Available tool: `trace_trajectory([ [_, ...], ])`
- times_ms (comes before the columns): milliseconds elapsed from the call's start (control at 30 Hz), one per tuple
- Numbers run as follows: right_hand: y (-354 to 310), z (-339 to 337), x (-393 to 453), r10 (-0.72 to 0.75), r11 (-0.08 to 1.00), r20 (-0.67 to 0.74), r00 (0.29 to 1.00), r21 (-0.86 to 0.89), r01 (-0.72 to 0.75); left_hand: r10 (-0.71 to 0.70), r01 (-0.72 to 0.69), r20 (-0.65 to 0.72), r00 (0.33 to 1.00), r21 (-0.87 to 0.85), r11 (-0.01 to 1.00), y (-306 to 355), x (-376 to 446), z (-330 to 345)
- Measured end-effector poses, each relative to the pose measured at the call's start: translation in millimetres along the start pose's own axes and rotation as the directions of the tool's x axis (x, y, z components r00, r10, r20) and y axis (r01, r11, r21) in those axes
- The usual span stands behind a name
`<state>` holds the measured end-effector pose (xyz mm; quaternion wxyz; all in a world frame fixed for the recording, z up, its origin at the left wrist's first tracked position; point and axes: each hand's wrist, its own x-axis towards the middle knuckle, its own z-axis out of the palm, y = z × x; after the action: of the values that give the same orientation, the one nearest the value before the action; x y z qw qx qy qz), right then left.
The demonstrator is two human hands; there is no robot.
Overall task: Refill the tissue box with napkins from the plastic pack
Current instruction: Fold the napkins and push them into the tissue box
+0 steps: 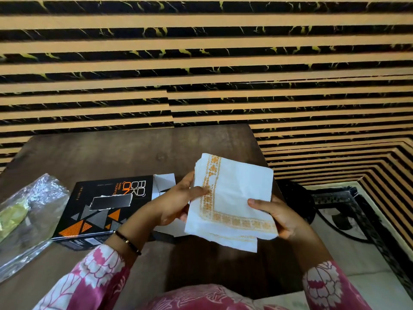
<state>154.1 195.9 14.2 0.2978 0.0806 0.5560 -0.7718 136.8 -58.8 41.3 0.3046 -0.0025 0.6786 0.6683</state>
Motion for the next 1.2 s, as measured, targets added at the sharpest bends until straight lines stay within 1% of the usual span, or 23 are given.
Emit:
trace_trajectory([
  [33, 0.3, -2.5, -1.4, -0.001, 0.999, 0.058, 0.998, 0.036, -0.001, -0.014, 0.015, 0.026, 1.0, -0.013, 1.0, 0.3, -1.1, -2.7],
  [100, -1.8, -3.3, -5.0, -0.028, 0.996, 0.149, 0.988, 0.09, 0.014, 0.004, -0.003, 0.036, 0.999, -0.029, 1.0, 1.3, -1.9, -6.0],
  [200, -1.7, -2.6, -3.0, -0.021, 0.989, 0.19, 0.982, 0.149, -0.008, 0.062, -0.06, 0.039, 0.997, -0.052, 0.997, 1.5, -2.1, -9.2],
  [267, 0.2, -2.8, 1.3, -0.034, 0.983, 0.177, 0.984, 0.182, 0.002, 0.08, -0.078, 0.046, 0.996, -0.051, 0.996, 0.4, -3.3, -11.8],
  [333, 1.3, -0.9, 6.0, -0.074, 0.982, 0.148, 0.986, 0.182, 0.047, 0.08, -0.078, 0.04, 0.996, -0.045, 0.996, -0.3, -5.4, -14.6],
  [433, 8.3, 2.0, 15.2, -0.125, 0.973, 0.096, 0.987, 0.205, 0.103, 0.066, -0.066, 0.003, 0.998, -0.019, 0.998, -0.7, -8.8, -18.1],
  [500, 13.2, 6.4, 20.2, -0.125, 0.97, 0.063, 0.99, 0.215, 0.109, 0.047, -0.047, -0.031, 0.998, 0.006, 0.999, 0.5, -12.7, -21.2],
  [567, 17.7, 9.7, 23.1, -0.126, 0.968, 0.066, 0.99, 0.228, 0.108, 0.032, -0.032, -0.048, 0.998, 0.011, 0.999, -0.2, -16.2, -24.9],
  [667, 19.2, 15.5, 25.3, -0.114, 0.969, 0.093, 0.989, 0.231, 0.09, 0.008, -0.01, -0.056, 0.998, -0.035, 0.999, -2.6, -23.0, -29.0],
  [800, 12.0, 22.2, 26.2, -0.119, 0.985, 0.074, 0.99, 0.132, 0.109, 0.059, -0.064, -0.078, 0.995, -0.06, 0.996, -4.1, -25.1, -33.1],
  [867, 5.5, 24.2, 26.7, -0.158, 0.986, 0.028, 0.987, 0.053, 0.156, 0.111, -0.12, -0.106, 0.988, -0.091, 0.989, -2.3, -24.4, -34.0],
  [967, -2.2, 27.0, 27.3, -0.198, 0.98, 0.019, 0.98, -0.029, 0.198, 0.168, -0.184, -0.154, 0.974, -0.101, 0.978, 1.4, -22.5, -29.9],
  [1067, -2.7, 30.3, 28.1, -0.21, 0.977, -0.006, 0.978, -0.04, 0.21, 0.195, -0.214, -0.171, 0.966, -0.103, 0.971, 1.3, -20.1, -22.3],
  [1200, 1.6, 29.6, 29.6, -0.213, 0.977, -0.022, 0.977, 0.006, 0.213, 0.213, -0.233, -0.184, 0.96, -0.097, 0.968, 1.3, -20.2, -15.8],
])
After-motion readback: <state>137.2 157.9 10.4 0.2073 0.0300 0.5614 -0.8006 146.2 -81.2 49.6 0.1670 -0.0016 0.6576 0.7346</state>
